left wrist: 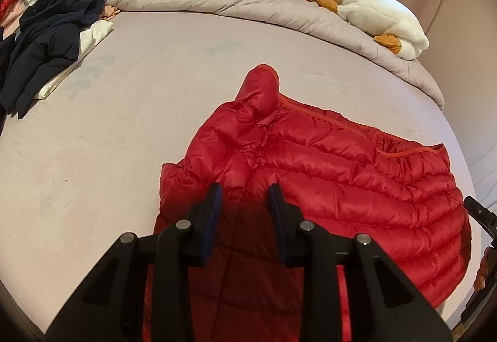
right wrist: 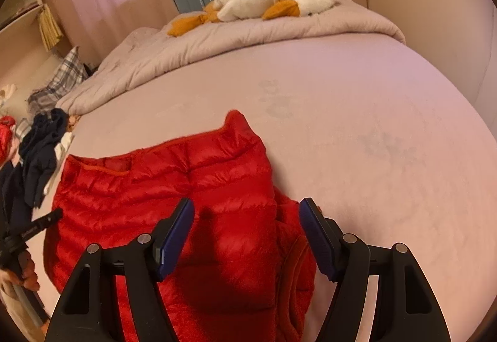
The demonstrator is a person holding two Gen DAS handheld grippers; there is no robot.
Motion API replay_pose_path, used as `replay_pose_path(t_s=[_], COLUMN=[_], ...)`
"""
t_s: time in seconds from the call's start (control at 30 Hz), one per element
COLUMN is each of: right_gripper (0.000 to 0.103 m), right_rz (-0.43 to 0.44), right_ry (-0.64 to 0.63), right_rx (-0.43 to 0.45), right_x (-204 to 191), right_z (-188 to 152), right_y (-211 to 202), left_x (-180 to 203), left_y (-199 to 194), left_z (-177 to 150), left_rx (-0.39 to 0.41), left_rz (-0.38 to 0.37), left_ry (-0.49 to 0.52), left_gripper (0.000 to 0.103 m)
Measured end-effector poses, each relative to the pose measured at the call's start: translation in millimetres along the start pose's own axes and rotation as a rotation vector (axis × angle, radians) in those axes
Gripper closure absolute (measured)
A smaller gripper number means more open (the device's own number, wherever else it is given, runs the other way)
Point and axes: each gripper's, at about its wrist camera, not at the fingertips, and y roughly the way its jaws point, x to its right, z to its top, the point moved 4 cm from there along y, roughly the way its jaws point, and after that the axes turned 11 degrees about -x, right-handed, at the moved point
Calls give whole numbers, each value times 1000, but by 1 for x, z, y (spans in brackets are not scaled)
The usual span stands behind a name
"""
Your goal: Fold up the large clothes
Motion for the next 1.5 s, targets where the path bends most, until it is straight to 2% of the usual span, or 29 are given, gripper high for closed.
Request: replay_pose_path(t_s=[0.1, 0.23, 0.3, 0.37, 0.43, 0.57, 0.63, 0.7, 0.73, 0.8, 0.87, 0.93, 1.07, 1.13, 1.2, 1.23, 1.27, 1.33, 1.4, 1.5], right_gripper=[33, 48, 63, 85, 96, 101, 103, 103, 103, 103, 103, 103, 103, 102, 94, 77, 51, 30, 30, 25], right_rz=[-13, -2, 7, -4, -46, -28, -72, -178, -179, -82, -76, -98, -35, 3, 42, 59, 68, 80, 80, 102], right_ry=[7, 4, -2, -15, -22, 7, 9, 3, 13, 57, 74, 80, 93, 105, 114, 115, 119, 136, 145, 175], right_rx=[-16, -29, -30, -24, 18, 87, 111, 112, 96, 22, 1, 15, 60, 90, 104, 114, 122, 158, 160, 123], right_x=[2, 2, 1, -2, -3, 0, 4, 9, 13, 24, 28, 29, 27, 26, 26, 25, 24, 25, 23, 26], right_z=[0, -1, 0, 0, 0, 3, 3, 3, 4, 3, 4, 4, 2, -1, -7, -9, -7, -13, -16, -22], right_y=[6, 11, 12, 12, 6, -9, -12, -5, 1, 15, 18, 12, -14, -31, -46, -50, -52, -62, -62, -56], left_x=[1, 0, -3, -4, -3, -1, -1, -1, -1, -1, -2, -5, -10, -16, -21, -24, -26, -29, -31, -33], left_y=[7, 12, 14, 16, 15, 15, 15, 13, 11, 5, -5, -17, -41, -56, -68, -73, -79, -85, -87, -88], left_z=[0, 1, 3, 4, 4, 4, 4, 5, 4, 3, 0, -4, -12, -17, -24, -27, -32, -42, -49, -60], left_rx=[-5, -1, -7, -10, -9, -4, -3, 2, 4, 13, 31, 45, 82, 107, 122, 127, 132, 139, 141, 138], left_rz=[16, 14, 5, -3, -6, -4, -1, -2, -2, -11, -45, -80, -98, -114, -134, -146, -157, -175, -181, -172], left_ry=[12, 16, 3, -10, -14, -8, -4, 7, 14, 14, 9, -6, -16, -26, -37, -45, -53, -60, -62, -67], left_gripper=[77, 77, 77, 77, 77, 77, 77, 75, 75, 73, 65, 52, 34, 23, 15, 11, 11, 7, 1, 1])
